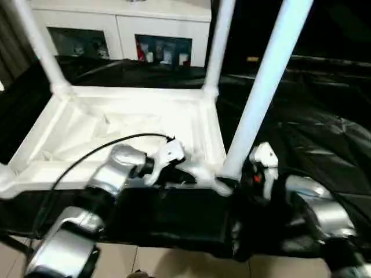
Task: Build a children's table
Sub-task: Rotate leg to tighten
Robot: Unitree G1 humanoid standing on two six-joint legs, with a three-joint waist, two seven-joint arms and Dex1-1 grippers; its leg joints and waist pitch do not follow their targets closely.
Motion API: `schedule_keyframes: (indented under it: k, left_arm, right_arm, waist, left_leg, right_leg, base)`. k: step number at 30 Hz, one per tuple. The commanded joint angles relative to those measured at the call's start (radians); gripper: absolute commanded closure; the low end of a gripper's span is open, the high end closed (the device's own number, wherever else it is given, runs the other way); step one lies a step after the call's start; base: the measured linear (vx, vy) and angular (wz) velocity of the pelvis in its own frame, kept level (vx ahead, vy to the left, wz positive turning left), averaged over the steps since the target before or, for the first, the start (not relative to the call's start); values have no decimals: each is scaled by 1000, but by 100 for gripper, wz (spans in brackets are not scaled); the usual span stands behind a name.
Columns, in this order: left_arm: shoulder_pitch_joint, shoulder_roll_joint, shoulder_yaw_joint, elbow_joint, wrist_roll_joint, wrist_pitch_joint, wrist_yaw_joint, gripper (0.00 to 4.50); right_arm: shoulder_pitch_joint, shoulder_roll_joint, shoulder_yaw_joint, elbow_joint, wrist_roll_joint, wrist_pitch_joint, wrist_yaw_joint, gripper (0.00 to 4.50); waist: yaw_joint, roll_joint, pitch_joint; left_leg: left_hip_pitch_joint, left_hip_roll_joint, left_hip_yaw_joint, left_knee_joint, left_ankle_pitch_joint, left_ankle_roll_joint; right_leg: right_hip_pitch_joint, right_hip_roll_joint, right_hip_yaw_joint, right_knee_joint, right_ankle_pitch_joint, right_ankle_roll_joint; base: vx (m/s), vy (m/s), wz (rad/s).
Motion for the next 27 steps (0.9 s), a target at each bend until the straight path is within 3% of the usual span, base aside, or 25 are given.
schedule_keyframes:
  k: [1,2,5,6,7,9,11,16,17,18,20,22,24,27]
  left_arm:
    - [-38,-79,24,37,-7,20,133,450]
    - [-60,-111,31,62,0,37,198,450]
    - [-91,-152,35,107,18,44,299,450]
    - [-98,-159,33,120,25,40,323,450]
    - [-119,-179,26,162,52,21,399,450]
    - [-128,-189,22,184,64,12,415,450]
    - [-131,-194,21,192,69,0,423,450]
    - [-135,-200,32,210,59,-35,412,450]
    - [-131,-191,28,207,56,-51,386,450]
    - [-128,-185,25,206,54,-62,369,450]
    - [-126,-176,25,206,51,-62,352,450]
    - [-102,-124,27,183,27,-90,227,450]
    - [-99,-116,27,183,25,-105,206,450]
    - [-79,-75,33,152,-13,-117,68,450]
  right_arm:
    - [-7,61,-28,97,-53,25,-208,176]
    - [-17,105,-44,117,-58,39,-298,176]
    - [-36,173,-60,135,-63,59,-416,176]
    - [-42,187,-56,138,-69,56,-433,176]
    - [-64,237,-38,150,-90,39,-483,176]
    - [-79,266,-24,159,-98,22,-492,176]
    - [-83,277,-13,159,-102,3,-479,121]
    - [-88,292,-10,164,-92,-22,-455,76]
    - [-87,280,-9,157,-93,-25,-441,65]
    - [-86,271,-8,151,-95,-27,-431,65]
    - [-84,256,-7,139,-89,-27,-404,56]
    - [-67,146,-4,73,-51,-5,-232,56]
    - [-64,127,-7,64,-45,3,-198,56]
    - [-38,14,9,6,-27,-2,-26,56]
  waist:
    - [-4,-9,-56]
    - [-14,-7,-54]
    - [-19,-3,-53]
    - [-21,-5,-53]
    - [-23,2,-53]
    - [-21,-1,-56]
    - [-21,5,-54]
    - [-23,2,-56]
    - [-23,2,-55]
    - [-24,-4,-54]
    - [-25,-1,-54]
    - [-23,-4,-54]
    - [-22,-2,-57]
    - [-18,-5,-62]
  left_leg:
    - [9,48,-25,-65,-211,21]
    - [10,48,-29,-69,-235,4]
    - [13,46,-29,-68,-259,2]
    - [14,45,-29,-69,-271,7]
    - [14,43,-30,-70,-276,5]
    - [15,41,-31,-69,-275,5]
    - [12,43,-31,-71,-275,13]
    - [11,45,-31,-72,-274,21]
    - [11,44,-30,-73,-282,22]
    - [10,44,-30,-73,-289,25]
    - [9,44,-31,-73,-289,28]
    - [8,44,-32,-72,-281,38]
    - [-1,46,-31,-71,-239,60]
    - [2,47,-25,-63,-189,74]
  right_leg:
    - [46,-79,46,-80,-337,-177]
    - [42,-78,45,-85,-387,-160]
    - [41,-77,46,-93,-419,-140]
    - [39,-78,46,-97,-435,-133]
    - [37,-76,46,-100,-440,-125]
    - [39,-76,45,-100,-451,-113]
    - [39,-76,46,-100,-437,-114]
    - [41,-75,47,-94,-390,-130]
    - [40,-75,47,-96,-398,-131]
    - [41,-76,46,-98,-417,-127]
    - [41,-78,46,-99,-431,-124]
    - [46,-76,45,-99,-423,-120]
    - [51,-77,48,-87,-339,-139]
    - [51,-75,48,-78,-256,-176]
  base:
    - [0,0,0]
    - [0,0,0]
    - [0,0,0]
    - [0,0,0]
    - [0,0,0]
    - [0,0,0]
    - [0,0,0]
    - [0,0,0]
    - [0,0,0]
    - [0,0,0]
    - [0,0,0]
    - [0,0,0]
    - [0,0,0]
    - [0,0,0]
